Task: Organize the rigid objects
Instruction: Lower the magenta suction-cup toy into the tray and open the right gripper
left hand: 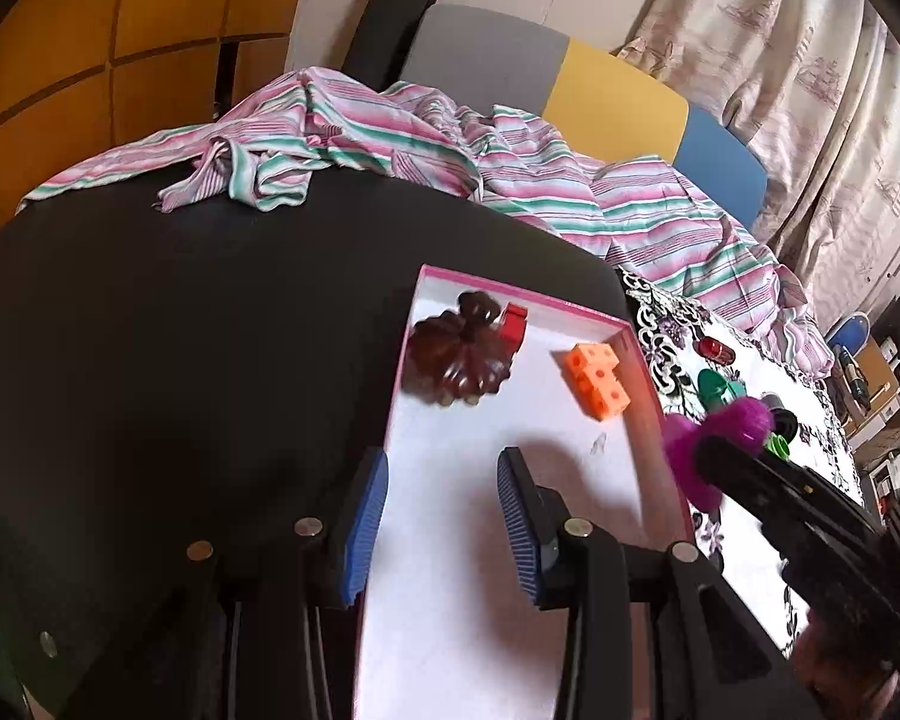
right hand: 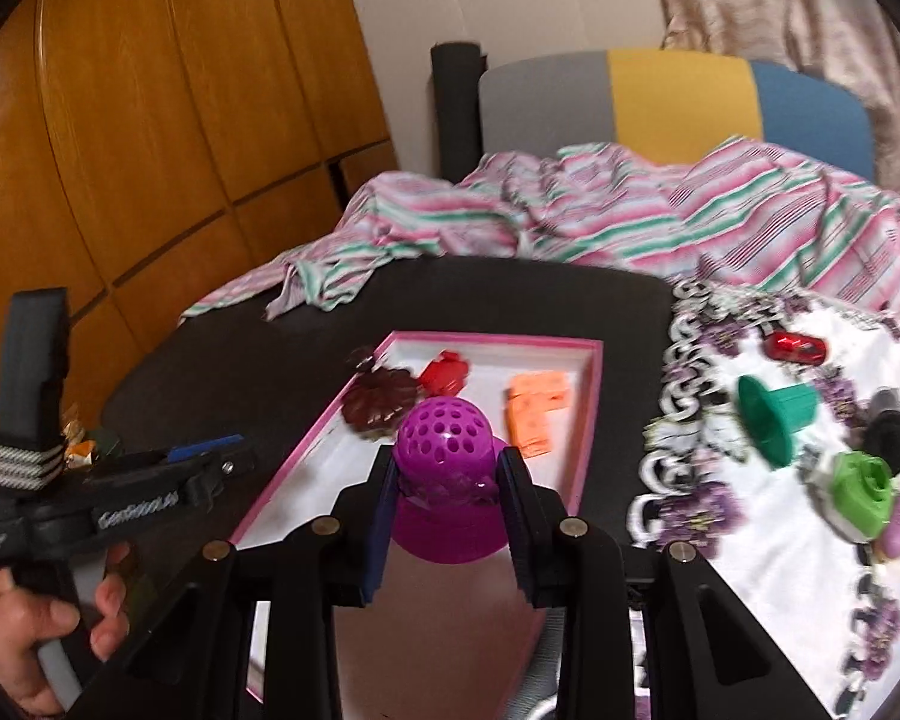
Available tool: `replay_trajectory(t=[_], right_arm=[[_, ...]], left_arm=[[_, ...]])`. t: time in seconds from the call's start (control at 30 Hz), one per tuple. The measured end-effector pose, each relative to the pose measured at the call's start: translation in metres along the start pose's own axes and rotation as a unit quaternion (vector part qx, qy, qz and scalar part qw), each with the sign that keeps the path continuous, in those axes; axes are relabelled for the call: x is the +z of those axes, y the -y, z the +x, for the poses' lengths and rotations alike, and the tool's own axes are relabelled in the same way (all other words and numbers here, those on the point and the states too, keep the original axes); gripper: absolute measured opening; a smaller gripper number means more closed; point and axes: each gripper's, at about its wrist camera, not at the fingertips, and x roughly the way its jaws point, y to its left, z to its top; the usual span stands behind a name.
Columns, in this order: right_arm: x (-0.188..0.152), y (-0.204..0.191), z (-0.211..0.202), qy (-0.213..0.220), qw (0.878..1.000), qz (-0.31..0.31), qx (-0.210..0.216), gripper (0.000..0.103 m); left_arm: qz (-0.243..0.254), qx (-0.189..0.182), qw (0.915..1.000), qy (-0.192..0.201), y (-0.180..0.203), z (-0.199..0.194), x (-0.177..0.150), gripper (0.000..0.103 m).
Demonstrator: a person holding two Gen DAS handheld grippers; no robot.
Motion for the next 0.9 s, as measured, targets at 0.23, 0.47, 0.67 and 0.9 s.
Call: replay_trajectory(t=[0.23,0.47,0.67,0.9], right_arm=[[0.003,-0.013,0.039,-0.058,0.998,-0.028,-0.008,0.033],[0.017,-0.017,0.079,-0.088,0.995,-0.05,-0.028,0.033],[0.022,-0.024,0.098,-0.094,0.991,-0.076,-0.053,0.033],[0.029,-0.02,0.109,-0.096,0.991,-0.064,-0.071,0.034]], left_arm=[[-0.005,0.006,1.0,0.002,-0.012,-0.008,-0.014,0.038],[-0.003,-0.004,1.0,0.005,-0.013,-0.015,-0.019,0.038],[0.007,0.001,0.9998,0.016,-0.016,-0.021,-0.024,0.038],[0.006,-0.002,0.9999,0.011,-0.016,-0.018,-0.026,0.038]])
